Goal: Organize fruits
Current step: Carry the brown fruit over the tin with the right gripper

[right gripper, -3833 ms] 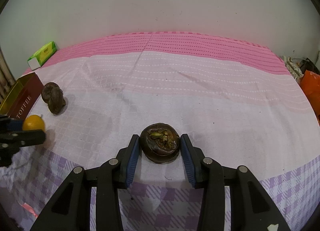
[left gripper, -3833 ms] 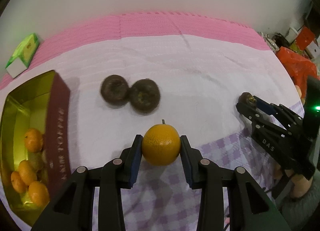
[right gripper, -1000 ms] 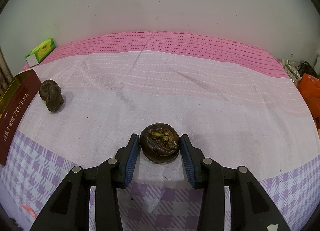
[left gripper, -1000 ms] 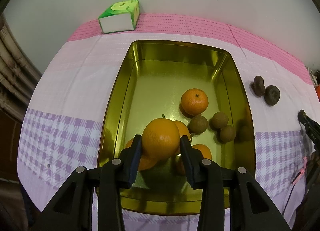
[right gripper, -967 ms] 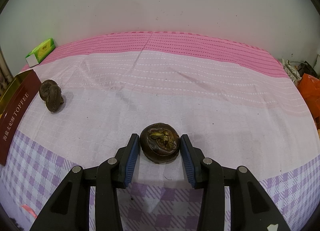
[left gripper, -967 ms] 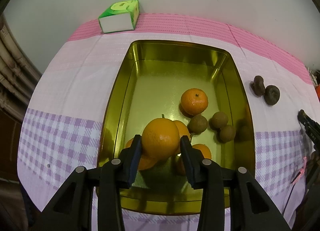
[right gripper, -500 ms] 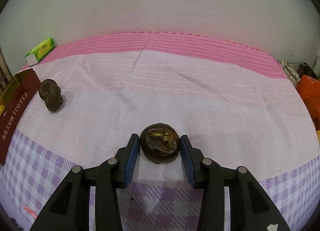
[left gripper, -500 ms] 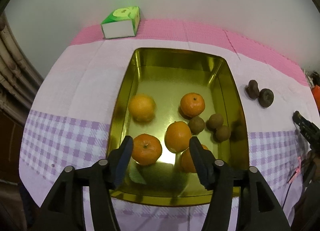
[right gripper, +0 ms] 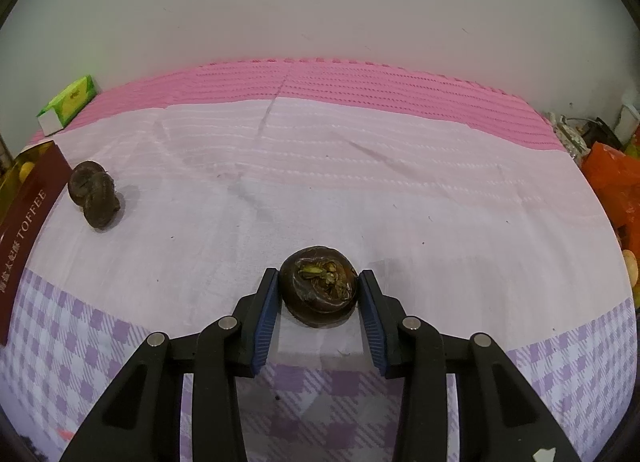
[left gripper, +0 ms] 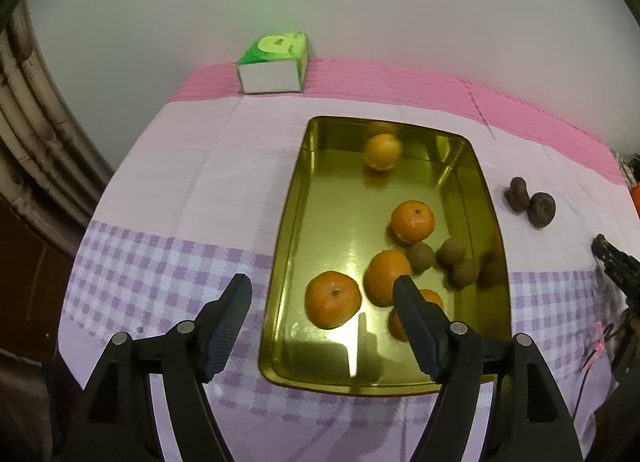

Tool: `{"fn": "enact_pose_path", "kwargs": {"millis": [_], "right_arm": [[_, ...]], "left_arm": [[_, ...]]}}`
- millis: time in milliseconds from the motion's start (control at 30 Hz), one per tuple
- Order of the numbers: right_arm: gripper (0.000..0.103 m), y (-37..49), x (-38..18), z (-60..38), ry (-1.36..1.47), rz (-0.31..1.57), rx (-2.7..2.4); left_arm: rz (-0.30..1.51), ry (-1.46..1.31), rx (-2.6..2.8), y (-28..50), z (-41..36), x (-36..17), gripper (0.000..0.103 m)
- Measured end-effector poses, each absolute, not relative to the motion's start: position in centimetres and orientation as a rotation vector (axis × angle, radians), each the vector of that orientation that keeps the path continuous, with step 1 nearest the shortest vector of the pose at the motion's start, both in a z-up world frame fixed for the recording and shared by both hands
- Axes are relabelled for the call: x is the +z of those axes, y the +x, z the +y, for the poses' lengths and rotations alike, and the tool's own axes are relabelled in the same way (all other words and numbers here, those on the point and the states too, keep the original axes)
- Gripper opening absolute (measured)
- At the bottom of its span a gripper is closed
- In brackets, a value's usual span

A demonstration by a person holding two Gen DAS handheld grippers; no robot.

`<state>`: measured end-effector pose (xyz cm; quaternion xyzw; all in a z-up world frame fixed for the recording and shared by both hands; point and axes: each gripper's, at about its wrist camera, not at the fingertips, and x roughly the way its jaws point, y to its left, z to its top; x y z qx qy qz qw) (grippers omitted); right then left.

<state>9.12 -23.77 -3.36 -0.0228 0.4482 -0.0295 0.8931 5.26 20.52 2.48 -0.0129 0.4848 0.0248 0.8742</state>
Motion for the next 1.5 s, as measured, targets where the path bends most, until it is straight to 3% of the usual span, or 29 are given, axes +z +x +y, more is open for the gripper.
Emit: {"fn": "enact_pose_path", "kwargs": {"millis": [433, 533, 900, 1500], "right_arm": [[0.036, 8.5, -0.2, -18.9, -0.036, 0.914, 0.022], [0.036, 8.4, 0.7, -15.9, -0.039, 0.907, 0.097], [0.037, 7.2, 3.8, -2.7, -0.128, 0.866, 0.388], [0.037, 7.4, 1.1, 6.5, -0.22, 0.911, 0.531]], "left_arm": [[1.0, -0.025, 0.11, 5.2, 21.5, 2.1, 0.078], [0.994, -0.019, 0.121, 5.2, 21.8, 2.2, 0.082], [0.991, -0.094, 0.174, 5.3, 24.1, 2.5, 0.082], [1.017, -0.148, 0.242, 5.4, 25.7, 2.0, 0.082]]}}
